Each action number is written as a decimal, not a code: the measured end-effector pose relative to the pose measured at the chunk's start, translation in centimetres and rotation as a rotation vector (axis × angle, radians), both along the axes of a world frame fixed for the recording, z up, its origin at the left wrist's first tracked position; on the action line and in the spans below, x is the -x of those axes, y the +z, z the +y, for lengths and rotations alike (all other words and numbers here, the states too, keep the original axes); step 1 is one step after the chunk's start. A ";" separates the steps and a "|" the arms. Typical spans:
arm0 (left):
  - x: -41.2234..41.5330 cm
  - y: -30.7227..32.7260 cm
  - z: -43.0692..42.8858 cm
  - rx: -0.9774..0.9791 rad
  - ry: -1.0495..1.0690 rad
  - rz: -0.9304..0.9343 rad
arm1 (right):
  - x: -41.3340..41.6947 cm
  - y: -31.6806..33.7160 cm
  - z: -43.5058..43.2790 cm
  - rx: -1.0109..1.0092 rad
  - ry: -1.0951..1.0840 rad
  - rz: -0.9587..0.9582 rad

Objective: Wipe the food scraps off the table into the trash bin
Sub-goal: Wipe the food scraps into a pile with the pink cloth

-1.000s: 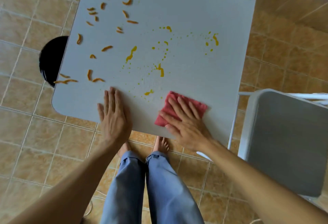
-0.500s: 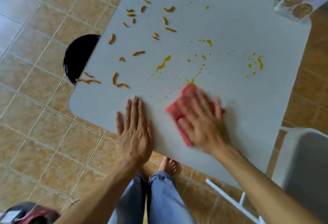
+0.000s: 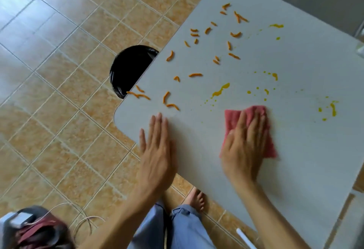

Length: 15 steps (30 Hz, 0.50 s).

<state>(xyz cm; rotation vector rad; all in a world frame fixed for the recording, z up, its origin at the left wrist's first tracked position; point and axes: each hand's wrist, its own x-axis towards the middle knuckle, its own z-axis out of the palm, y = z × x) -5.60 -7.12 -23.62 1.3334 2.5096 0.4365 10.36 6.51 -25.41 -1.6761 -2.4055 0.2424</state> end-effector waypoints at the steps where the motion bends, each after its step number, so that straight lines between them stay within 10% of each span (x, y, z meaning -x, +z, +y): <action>1: 1.2 -0.3 -0.2 0.003 0.062 0.007 | 1.1 0.0 -1.7 0.009 0.052 0.012; 7: 5.8 -2.0 -0.9 0.092 0.218 0.011 | 4.5 -0.4 -6.4 0.040 0.828 0.059; 15: 5.8 -2.8 -1.1 0.113 0.204 0.045 | 11.6 -1.7 -0.8 -0.052 0.771 0.110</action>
